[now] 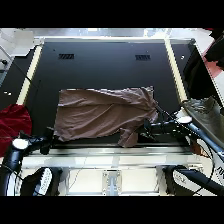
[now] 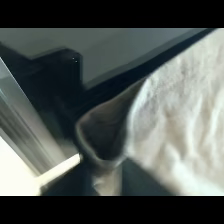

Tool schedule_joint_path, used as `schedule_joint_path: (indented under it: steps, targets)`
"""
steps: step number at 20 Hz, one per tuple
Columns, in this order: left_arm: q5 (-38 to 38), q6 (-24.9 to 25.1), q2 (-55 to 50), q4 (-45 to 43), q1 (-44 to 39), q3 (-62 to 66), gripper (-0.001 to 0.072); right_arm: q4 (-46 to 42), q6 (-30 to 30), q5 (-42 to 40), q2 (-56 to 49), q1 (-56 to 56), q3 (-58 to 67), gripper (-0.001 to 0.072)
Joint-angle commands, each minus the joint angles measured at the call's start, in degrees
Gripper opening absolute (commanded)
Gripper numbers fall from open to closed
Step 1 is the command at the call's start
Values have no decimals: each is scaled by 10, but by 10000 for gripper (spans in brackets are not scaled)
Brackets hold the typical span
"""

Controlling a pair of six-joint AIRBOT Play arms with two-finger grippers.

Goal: Fold the shirts.

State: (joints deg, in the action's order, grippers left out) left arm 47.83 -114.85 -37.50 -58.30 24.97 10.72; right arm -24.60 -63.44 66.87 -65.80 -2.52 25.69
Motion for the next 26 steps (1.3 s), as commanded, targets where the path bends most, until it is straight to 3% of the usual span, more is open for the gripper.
schedule_joint_path:
  steps: [1,3,5,9,12,18,24,26]
  targets:
    - [-45,95,-5,112,0,14,13,17,1,0,34,0,6,14]
    - [-45,164,13,147,0,51,13,12,0,2,83,0,27,14]
    - [-30,190,41,143,0,97,12,-29,-18,21,151,0,62,14]
    - [-23,210,77,101,0,175,11,-224,-156,51,262,0,136,13]
    - [5,260,58,103,-1,227,10,-250,-169,52,261,1,175,12]
    - [6,343,-129,100,-28,379,9,-253,-130,-35,128,1,255,12]
    - [-8,340,-369,-13,-126,524,9,-248,-103,-96,-101,10,395,12]
    - [-33,306,-421,-69,-152,556,9,-256,-103,-113,-167,25,439,12]
